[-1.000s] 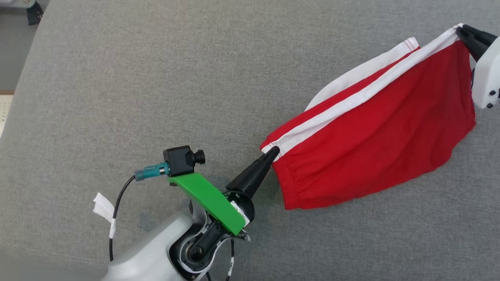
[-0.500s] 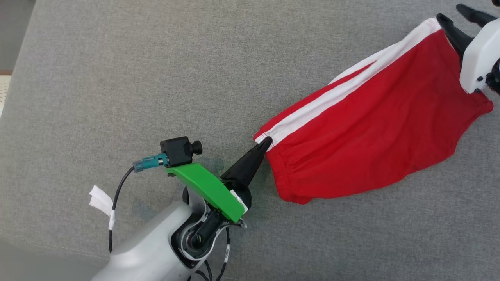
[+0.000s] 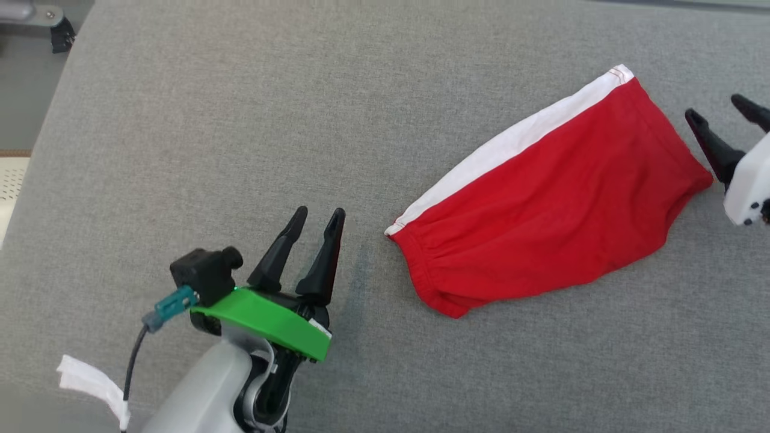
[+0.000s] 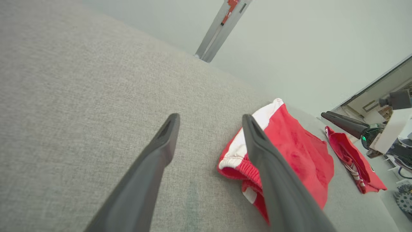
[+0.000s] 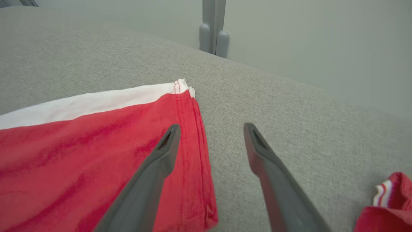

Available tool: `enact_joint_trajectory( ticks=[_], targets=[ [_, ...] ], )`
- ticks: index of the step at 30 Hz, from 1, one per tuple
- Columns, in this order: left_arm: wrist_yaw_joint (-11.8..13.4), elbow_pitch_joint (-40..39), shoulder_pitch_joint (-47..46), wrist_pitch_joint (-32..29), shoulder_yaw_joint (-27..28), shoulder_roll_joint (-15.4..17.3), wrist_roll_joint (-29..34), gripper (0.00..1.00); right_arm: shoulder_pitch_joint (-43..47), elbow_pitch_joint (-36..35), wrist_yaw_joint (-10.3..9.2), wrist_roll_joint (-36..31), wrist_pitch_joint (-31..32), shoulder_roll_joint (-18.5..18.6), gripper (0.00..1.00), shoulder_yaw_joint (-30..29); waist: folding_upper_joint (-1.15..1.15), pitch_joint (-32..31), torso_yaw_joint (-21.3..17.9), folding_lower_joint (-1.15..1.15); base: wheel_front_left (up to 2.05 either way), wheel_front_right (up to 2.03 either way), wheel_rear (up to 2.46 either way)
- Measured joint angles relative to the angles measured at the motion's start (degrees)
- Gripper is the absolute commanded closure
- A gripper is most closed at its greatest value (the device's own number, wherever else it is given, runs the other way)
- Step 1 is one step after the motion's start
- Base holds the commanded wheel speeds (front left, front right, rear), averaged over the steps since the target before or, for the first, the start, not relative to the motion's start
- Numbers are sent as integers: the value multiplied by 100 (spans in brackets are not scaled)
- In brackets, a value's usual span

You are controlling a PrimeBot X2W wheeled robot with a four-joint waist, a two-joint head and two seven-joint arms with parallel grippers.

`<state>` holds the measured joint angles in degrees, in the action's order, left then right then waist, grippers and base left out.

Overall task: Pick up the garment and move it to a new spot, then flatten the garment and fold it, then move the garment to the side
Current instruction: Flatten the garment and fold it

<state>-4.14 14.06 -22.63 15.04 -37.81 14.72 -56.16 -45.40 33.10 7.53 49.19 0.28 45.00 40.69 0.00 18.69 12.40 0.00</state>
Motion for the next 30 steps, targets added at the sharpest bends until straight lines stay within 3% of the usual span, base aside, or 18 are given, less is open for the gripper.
enact_joint_trajectory(
  ticks=[3, 7, 12, 19, 20, 22, 30],
  targets=[
    [244, -447, 520, 2, 698, -359, 1091, 0, 331, 133, 0, 66, -33, 19, 0, -97, 0, -116, 75, 0, 0, 0, 0],
    [301, -871, 1196, 9, 1284, -783, 2190, 0, 485, 314, 0, 93, 78, -44, 0, -156, 0, -200, 297, 0, 0, 0, 0],
    [115, -1007, 1674, 9, 1491, -1038, 2836, 0, 514, 768, 0, -90, 299, -12, 0, -197, 0, -229, 635, 0, 0, 0, 0],
    [-65, -946, 1880, 9, 1582, -1155, 3082, 0, 514, 1356, 0, -162, 588, -129, 1, -291, 0, -169, 1075, 0, 0, 0, 0],
    [-76, -936, 1880, 9, 1601, -1157, 3087, 0, 513, 1407, 0, -164, 594, -136, 51, -302, 0, -157, 1109, 0, 0, 0, 0],
    [-93, -922, 1881, 9, 1667, -1166, 3115, 0, 486, 1475, 2, -176, 600, -163, 100, -323, 0, -114, 1154, 0, 0, 0, 0],
    [-146, -928, 1890, 9, 1794, -1177, 3214, 0, 370, 1667, 10, -310, 342, -421, 100, -415, 0, -62, 850, 0, 0, 0, 0]
  ],
)
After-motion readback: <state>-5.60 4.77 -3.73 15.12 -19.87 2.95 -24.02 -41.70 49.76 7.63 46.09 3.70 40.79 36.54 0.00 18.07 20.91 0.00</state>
